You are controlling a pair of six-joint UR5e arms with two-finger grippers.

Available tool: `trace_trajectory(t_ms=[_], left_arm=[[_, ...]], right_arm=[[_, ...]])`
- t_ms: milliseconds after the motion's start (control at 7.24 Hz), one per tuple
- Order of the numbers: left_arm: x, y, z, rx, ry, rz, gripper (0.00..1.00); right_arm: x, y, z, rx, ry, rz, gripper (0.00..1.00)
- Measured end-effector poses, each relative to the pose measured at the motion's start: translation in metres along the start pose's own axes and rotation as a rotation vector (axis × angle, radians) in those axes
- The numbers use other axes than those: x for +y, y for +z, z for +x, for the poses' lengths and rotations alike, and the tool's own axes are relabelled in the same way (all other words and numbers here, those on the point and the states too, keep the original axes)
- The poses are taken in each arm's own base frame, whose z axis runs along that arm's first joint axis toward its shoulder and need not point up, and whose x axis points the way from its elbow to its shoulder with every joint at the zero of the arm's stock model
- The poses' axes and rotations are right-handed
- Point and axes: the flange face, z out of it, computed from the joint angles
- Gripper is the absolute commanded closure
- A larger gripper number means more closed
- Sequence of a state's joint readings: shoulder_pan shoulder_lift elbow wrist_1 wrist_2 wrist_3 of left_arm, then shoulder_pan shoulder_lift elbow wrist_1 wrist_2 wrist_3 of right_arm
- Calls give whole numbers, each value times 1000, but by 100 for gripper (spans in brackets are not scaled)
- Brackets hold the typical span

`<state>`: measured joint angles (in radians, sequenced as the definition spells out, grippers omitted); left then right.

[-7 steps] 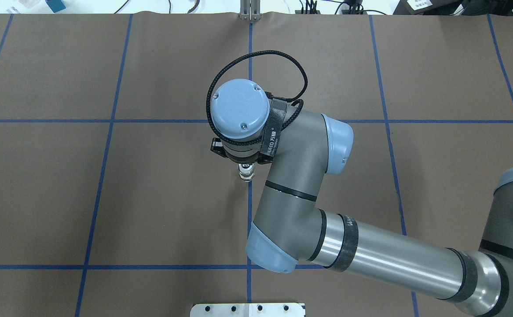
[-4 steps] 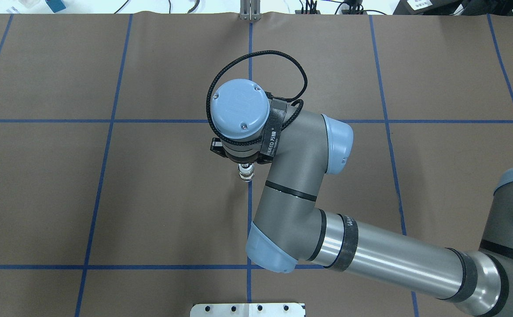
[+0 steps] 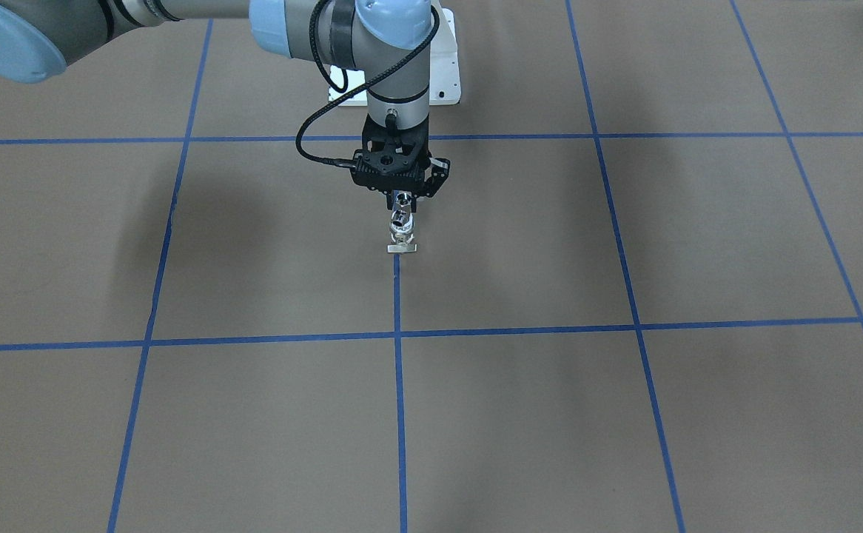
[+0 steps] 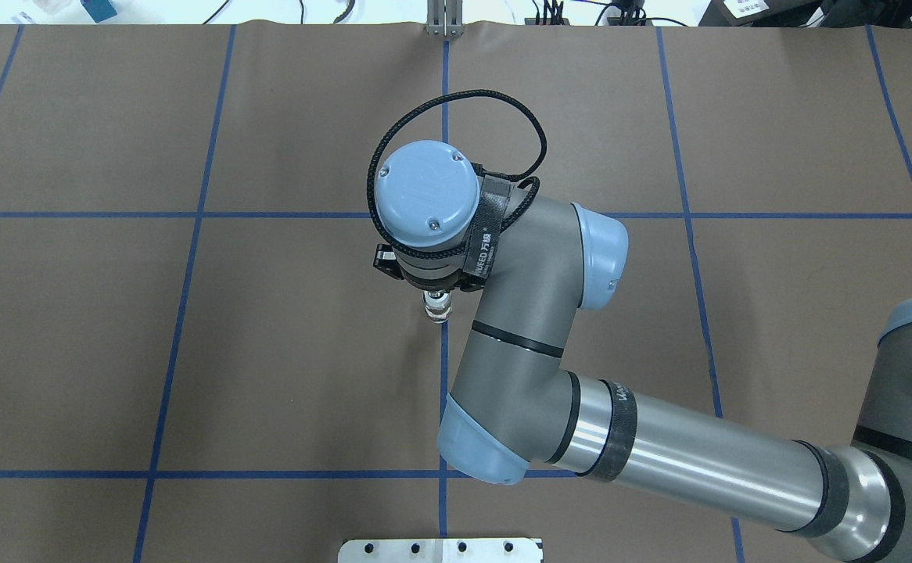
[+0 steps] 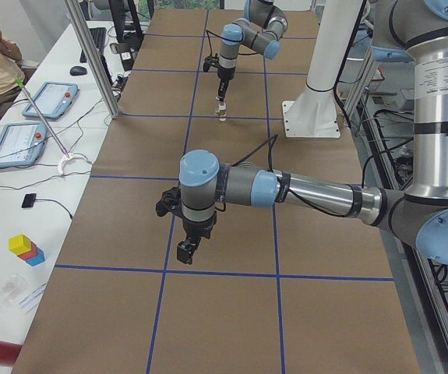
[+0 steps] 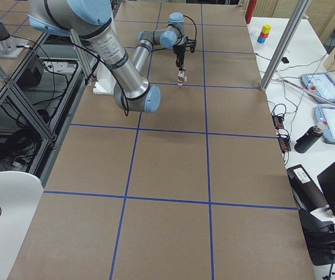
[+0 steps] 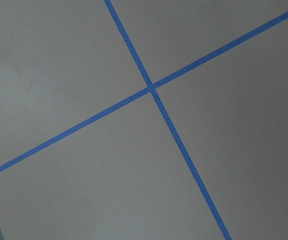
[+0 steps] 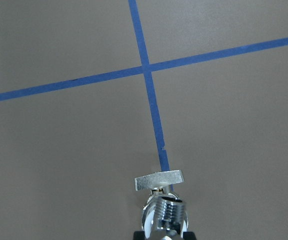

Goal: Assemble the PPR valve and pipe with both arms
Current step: 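Lower the fitting onto the valve top and press it in with the right gripper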

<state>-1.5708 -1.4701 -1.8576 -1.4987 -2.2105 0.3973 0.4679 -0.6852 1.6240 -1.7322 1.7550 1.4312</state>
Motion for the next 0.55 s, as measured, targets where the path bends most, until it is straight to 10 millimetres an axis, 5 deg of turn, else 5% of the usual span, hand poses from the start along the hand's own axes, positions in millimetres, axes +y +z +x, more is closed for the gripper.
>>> trace_trajectory(t_ms=[276,414,552], left_arm=[[0,0,0,0,1,1,0],[0,0,0,0,1,1,0],[0,-1,0,-1,1,1,0]], right_arm=[[0,2,1,4,1,2,30],[-1,2,1,5,1,2,20],[-1,2,1,5,1,3,0]])
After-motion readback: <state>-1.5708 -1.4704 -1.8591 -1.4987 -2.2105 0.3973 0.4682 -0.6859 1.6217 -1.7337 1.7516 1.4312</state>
